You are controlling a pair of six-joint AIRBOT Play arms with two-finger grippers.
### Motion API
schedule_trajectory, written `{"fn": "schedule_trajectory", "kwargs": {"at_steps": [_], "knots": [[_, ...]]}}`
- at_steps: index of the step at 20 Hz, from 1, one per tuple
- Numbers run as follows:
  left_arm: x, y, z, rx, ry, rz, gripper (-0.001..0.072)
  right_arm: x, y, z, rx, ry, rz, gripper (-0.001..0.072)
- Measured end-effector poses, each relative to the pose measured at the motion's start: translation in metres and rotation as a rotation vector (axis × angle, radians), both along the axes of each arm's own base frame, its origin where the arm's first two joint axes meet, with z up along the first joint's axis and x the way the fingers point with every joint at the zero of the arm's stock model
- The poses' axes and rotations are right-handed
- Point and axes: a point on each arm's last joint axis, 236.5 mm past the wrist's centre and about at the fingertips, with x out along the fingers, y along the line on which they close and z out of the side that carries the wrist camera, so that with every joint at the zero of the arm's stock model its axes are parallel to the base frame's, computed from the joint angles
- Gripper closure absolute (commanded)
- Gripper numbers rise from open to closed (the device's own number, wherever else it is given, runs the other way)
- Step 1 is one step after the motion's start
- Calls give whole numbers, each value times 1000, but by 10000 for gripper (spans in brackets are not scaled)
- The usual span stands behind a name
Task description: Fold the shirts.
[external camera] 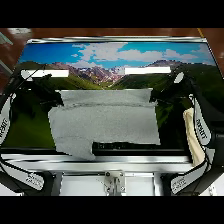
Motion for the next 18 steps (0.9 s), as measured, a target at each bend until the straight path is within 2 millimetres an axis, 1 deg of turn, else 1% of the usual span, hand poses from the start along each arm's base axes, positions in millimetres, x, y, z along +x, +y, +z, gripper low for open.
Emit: {"fn": "schedule_trajectory", "kwargs": {"at_steps": [1, 2, 3, 4, 5, 6, 7, 8, 9, 10, 11, 13, 15, 18], "knots": [[-2, 7, 5, 2, 6, 27, 209, -4, -2, 7, -4, 0, 24, 122], [-4, 17, 14, 3, 6, 59, 208, -10, -8, 14, -22, 7, 53, 123], [-9, 27, 22, 2, 11, 86, 92, -22, -20, 24, -54, 29, 83, 124], [-16, 38, 32, -2, 18, 108, 1, -34, -36, 32, -92, 56, 100, 124], [-29, 48, 39, -14, 46, 127, 1, -45, -50, 40, -114, 79, 102, 123], [-48, 56, 45, -35, 87, 145, 1, -59, -61, 48, -110, 101, 94, 123], [-68, 61, 49, -74, 123, 171, 1, -73, -67, 53, -83, 119, 78, 123], [-89, 63, 50, -113, 156, 203, 2, -86, -69, 56, -39, 128, 55, 123], [-110, 64, 47, -154, 181, 243, 3, -100, -68, 57, 7, 134, 34, 123], [-130, 63, 43, -188, 195, 277, 3, -115, -68, 54, 43, 145, 7, 123], [-149, 60, 35, -216, 203, 312, 3, -127, -67, 51, 69, 147, -17, 123], [-181, 50, 17, -255, 207, 360, 4, -150, -62, 41, 108, 153, -49, 123], [-202, 41, -3, -273, 212, 393, 4, -166, -57, 34, 130, 155, -71, 123], [-221, 28, -26, -274, 221, 419, 5, -175, -55, 27, 140, 145, -91, 123]]}}
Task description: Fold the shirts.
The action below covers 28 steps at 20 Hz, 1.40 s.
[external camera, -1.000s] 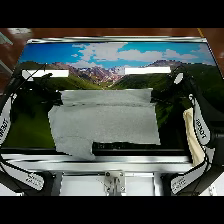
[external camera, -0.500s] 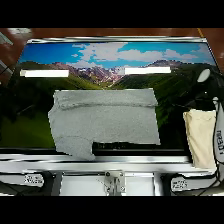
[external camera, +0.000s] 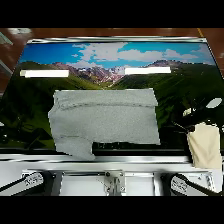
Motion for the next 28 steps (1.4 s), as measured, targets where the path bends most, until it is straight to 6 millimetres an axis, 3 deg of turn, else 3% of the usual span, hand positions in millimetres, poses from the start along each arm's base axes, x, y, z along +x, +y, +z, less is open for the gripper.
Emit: {"fn": "schedule_trajectory", "kwargs": {"at_steps": [9, 10, 11, 12, 13, 15, 17, 18, 24, 28], "knots": [[-5, -35, -26, -46, 16, -13, 9, 0, -1, -5, -5, -24, -25, 123], [-4, -41, -27, -66, 24, -13, 62, 0, 0, -5, -5, -21, -27, 123], [-5, -48, -28, -82, 32, -19, 263, 0, -1, -5, -6, -21, -33, 123], [-5, -50, -33, -75, 37, -31, 399, 0, 0, -5, -6, -19, -38, 123], [-4, -51, -37, -65, 35, -38, 427, 0, 0, -5, -5, -18, -40, 123], [2, -55, -41, -57, 23, -39, 658, 0, -1, -5, -6, -15, -46, 123], [4, -58, -42, -58, 14, -48, 674, -4, 0, -7, -7, 0, -48, 96], [4, -60, -42, -63, 11, -57, 675, -8, 1, -10, -2, 16, -48, 34], [0, -64, -38, -74, -1, -104, 675, -54, 22, -32, 64, 139, -16, 35], [-2, -66, -34, -85, -2, -117, 675, -66, 34, -44, 99, 161, -45, 36]]}}
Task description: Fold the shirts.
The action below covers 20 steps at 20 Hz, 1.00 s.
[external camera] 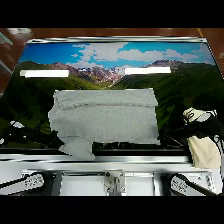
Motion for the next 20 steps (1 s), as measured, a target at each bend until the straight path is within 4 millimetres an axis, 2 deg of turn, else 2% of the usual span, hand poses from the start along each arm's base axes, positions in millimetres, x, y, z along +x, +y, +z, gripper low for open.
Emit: {"fn": "schedule_trajectory", "kwargs": {"at_steps": [1, 2, 3, 7, 8, 9, 11, 12, 14, 16, 20], "knots": [[0, -1, 1, -5, 1, -1, 675, 0, 4, -3, 11, -3, -17, 49], [0, -1, 2, -7, 0, -1, 674, 1, 7, -6, 16, -9, -36, 120], [0, -2, 2, -11, 1, -1, 675, 2, 9, -8, 21, -16, -54, 145], [-1, -3, 4, -16, -1, -3, 675, 8, 17, -15, 45, -34, -122, 151], [0, -3, 4, -16, -1, -2, 674, 9, 20, -16, 59, -31, -139, 202], [-1, -3, 4, -16, -1, -2, 674, 10, 21, -19, 65, -32, -146, 392], [0, -3, 4, -16, -2, -2, 675, 11, 21, -24, 61, -33, -144, 612], [1, -3, 5, -14, -6, -2, 676, 13, 21, -23, 65, -42, -145, 652], [9, 1, 8, 1, -36, -4, 676, 17, 23, -17, 84, -74, -110, 652], [28, 9, 20, 29, -117, -19, 676, 31, 24, -3, 102, -146, -73, 653], [79, 27, 68, 85, -316, -54, 676, 80, 20, 37, 109, -333, -58, 653]]}}
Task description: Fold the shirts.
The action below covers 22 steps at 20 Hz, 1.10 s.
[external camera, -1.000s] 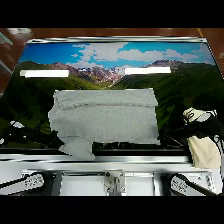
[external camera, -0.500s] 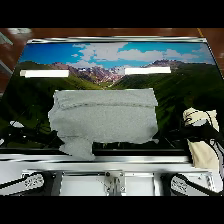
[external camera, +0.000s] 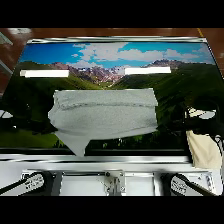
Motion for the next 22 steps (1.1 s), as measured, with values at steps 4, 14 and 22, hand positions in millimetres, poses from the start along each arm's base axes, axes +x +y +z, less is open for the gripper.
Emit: {"fn": "schedule_trajectory", "kwargs": {"at_steps": [4, 14, 22], "knots": [[53, 16, 46, 46, -165, 10, 676, 59, 3, 32, -81, -177, 20, 653], [171, 23, 50, -64, -218, 84, 675, 193, -11, 29, -291, -300, -38, 652], [205, 12, 1, -159, -106, 145, 277, 212, -7, -14, -249, -233, -81, 84]]}}
